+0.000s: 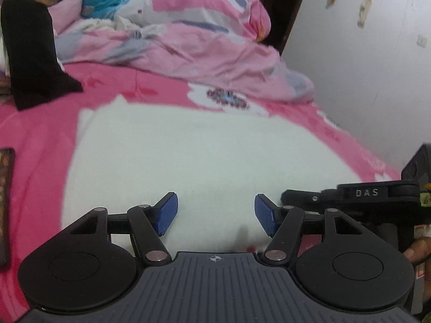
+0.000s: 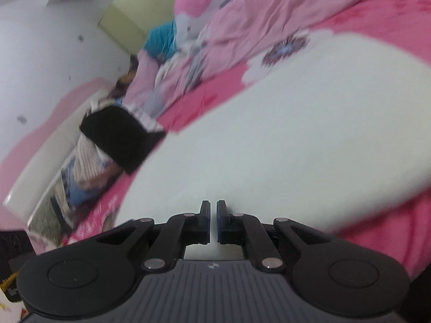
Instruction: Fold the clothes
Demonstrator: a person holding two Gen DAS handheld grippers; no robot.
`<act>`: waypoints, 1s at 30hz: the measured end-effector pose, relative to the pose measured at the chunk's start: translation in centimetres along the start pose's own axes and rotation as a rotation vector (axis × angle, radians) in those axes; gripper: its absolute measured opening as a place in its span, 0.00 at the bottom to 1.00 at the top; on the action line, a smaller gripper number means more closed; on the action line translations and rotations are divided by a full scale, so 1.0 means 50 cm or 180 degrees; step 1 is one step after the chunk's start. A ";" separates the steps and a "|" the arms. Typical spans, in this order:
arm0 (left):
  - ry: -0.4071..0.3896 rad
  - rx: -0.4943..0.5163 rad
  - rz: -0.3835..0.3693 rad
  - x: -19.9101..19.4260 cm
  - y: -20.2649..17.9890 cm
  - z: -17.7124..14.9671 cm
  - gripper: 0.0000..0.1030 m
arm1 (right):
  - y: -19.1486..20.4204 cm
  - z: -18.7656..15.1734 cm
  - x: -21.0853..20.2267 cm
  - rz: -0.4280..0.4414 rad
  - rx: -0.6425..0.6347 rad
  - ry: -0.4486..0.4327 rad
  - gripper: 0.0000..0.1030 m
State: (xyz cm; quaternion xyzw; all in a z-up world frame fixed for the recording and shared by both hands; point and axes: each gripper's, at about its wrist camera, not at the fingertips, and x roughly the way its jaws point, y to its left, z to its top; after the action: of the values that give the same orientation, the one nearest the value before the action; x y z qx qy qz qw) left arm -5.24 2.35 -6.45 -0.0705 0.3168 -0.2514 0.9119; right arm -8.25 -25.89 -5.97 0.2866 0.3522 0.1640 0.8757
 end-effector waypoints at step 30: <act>-0.0418 -0.0533 0.0234 -0.130 0.115 -0.005 0.61 | -0.031 0.014 -0.056 -0.0290 -0.0002 -0.0094 0.03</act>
State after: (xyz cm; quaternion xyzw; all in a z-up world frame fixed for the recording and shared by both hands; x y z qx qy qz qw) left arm -7.39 10.57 -4.77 -0.1511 0.2786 -0.1852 0.9302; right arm -9.55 -28.75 -5.05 0.2725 0.3518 0.1198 0.8875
